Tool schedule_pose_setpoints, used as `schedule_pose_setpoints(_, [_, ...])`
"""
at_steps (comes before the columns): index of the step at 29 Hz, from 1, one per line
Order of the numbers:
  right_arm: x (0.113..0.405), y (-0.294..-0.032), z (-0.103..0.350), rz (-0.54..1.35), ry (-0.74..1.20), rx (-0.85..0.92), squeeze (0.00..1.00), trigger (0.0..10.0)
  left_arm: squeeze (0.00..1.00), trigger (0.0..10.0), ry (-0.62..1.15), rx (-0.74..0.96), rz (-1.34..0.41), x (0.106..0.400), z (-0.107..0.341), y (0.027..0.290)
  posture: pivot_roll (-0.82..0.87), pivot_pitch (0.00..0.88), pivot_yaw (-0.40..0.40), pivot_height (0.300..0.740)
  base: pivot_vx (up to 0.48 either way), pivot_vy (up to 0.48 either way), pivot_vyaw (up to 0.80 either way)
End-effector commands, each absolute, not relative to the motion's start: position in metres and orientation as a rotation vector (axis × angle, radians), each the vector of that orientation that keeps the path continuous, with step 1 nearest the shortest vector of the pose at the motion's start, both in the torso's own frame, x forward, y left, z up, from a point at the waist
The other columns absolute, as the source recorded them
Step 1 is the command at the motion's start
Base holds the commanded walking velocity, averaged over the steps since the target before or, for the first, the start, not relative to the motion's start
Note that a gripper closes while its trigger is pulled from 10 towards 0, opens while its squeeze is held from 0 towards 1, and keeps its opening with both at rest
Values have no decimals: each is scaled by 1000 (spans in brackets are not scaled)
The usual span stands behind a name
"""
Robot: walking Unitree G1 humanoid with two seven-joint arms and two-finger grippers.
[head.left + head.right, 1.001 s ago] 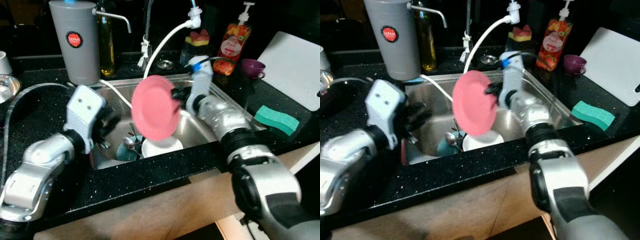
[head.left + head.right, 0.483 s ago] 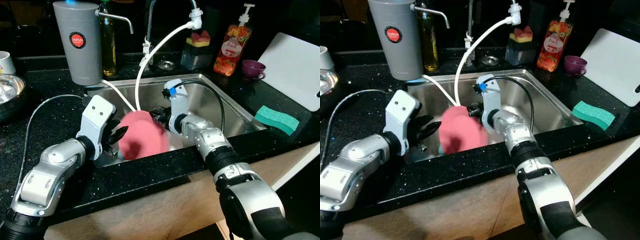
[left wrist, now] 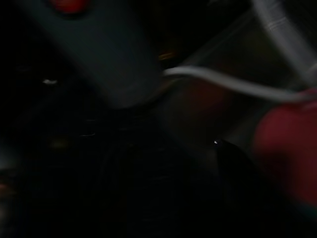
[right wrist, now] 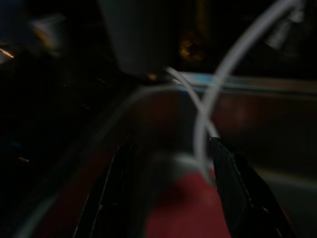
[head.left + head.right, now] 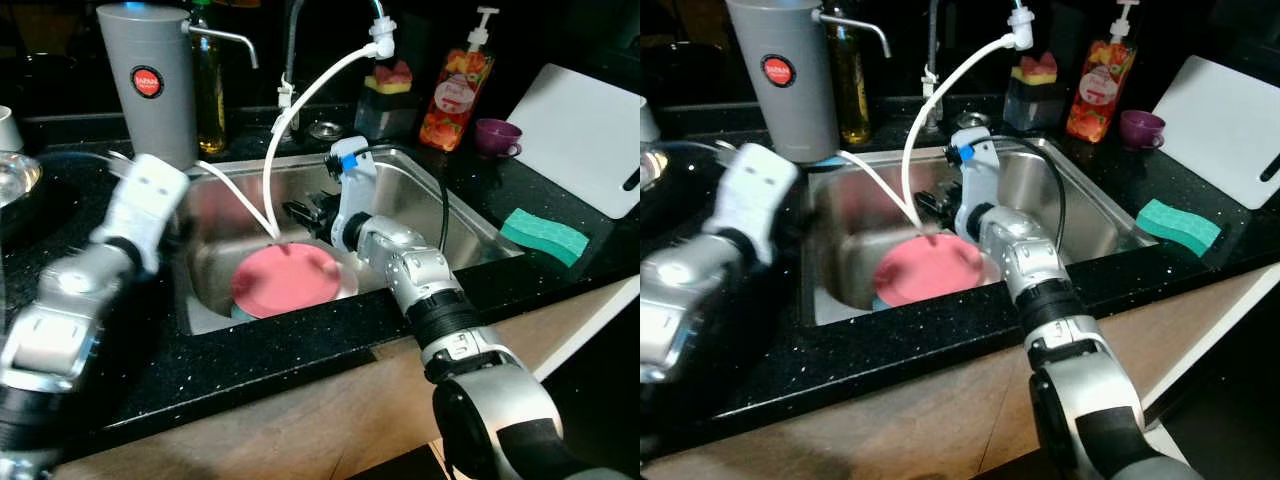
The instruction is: Kitchen organization
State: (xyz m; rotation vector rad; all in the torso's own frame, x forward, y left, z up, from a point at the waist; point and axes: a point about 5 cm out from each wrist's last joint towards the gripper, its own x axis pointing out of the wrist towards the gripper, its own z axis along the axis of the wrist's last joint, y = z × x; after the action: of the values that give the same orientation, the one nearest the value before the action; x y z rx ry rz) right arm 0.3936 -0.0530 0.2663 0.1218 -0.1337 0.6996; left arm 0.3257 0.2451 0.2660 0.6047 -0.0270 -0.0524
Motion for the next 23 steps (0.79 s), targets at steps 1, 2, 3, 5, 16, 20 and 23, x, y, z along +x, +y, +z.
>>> schedule_pose_setpoints(1, [389,-48,265,736,-121,175,0,10000,1000,10000,-26,676,-10,329,268,255,18,49,-47,740,0,0,0])
schedule_pose_setpoints(2, [386,-44,265,758,-120,192,0,10000,1000,10000,-20,712,27,330,270,265,18,49,-47,740,0,0,0])
schedule_pose_setpoints(3, [386,-44,265,758,-120,192,0,10000,1000,10000,-20,712,27,330,270,265,18,49,-47,740,0,0,0])
schedule_pose_setpoints(5, [380,-37,263,787,-116,202,0,10000,1000,10000,-12,749,94,332,272,281,19,51,-46,740,0,0,0])
schedule_pose_setpoints(16, [366,-25,254,840,-77,195,0,10000,1000,10000,32,741,121,344,272,316,16,60,-45,740,0,0,0])
schedule_pose_setpoints(20, [365,-25,254,838,-76,180,0,10000,1000,10000,56,721,157,345,274,326,14,61,-44,740,0,0,0])
schedule_pose_setpoints(23, [363,-25,254,842,-72,167,0,10000,0,10000,101,661,200,345,273,337,13,62,-46,740,0,0,0])
